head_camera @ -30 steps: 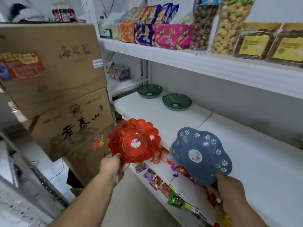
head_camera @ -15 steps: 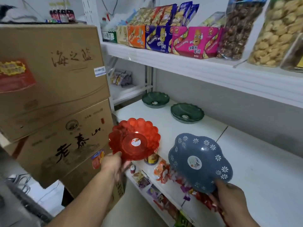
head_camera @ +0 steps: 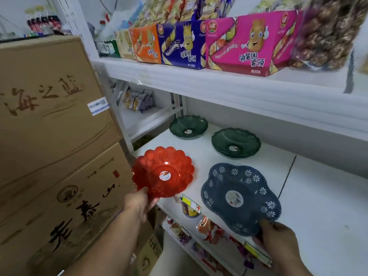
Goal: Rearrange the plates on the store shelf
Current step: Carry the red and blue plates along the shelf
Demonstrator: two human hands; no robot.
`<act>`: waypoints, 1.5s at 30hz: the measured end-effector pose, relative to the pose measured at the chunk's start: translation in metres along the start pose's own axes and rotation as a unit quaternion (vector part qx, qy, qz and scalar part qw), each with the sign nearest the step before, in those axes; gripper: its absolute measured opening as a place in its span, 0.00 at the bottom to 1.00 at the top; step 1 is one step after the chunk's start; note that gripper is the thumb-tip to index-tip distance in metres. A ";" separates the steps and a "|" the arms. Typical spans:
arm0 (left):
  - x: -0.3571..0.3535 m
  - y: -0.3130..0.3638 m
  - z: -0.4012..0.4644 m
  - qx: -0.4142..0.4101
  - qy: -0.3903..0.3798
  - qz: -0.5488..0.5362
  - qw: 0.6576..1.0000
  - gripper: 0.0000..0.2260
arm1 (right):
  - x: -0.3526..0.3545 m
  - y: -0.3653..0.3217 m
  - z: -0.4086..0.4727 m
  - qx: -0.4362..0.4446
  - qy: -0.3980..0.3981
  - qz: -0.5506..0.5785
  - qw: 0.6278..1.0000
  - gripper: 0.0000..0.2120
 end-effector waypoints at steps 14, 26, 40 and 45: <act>-0.035 0.036 0.123 0.053 -0.067 0.019 0.996 0.07 | -0.080 -0.031 -0.008 0.009 0.081 -0.082 0.993 0.22; -0.044 0.055 0.166 0.055 -0.125 0.052 0.989 0.05 | -0.123 -0.036 -0.005 0.024 0.125 0.004 0.992 0.22; -0.050 0.055 0.177 0.074 -0.144 0.069 0.984 0.07 | -0.149 -0.016 0.008 -0.016 0.139 0.015 0.990 0.18; -0.048 0.057 0.182 0.074 -0.144 0.083 0.983 0.07 | -0.152 -0.013 0.013 -0.029 0.141 0.023 0.989 0.16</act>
Point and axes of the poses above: each hand's wrist, its own z-axis towards the middle knuckle, its own x-axis out of the back of the hand, y = z × x, the point moved 10 cm from there along z, towards the middle knuckle, and after that the axes turned 4 degrees about z, right-handed, at the moved point
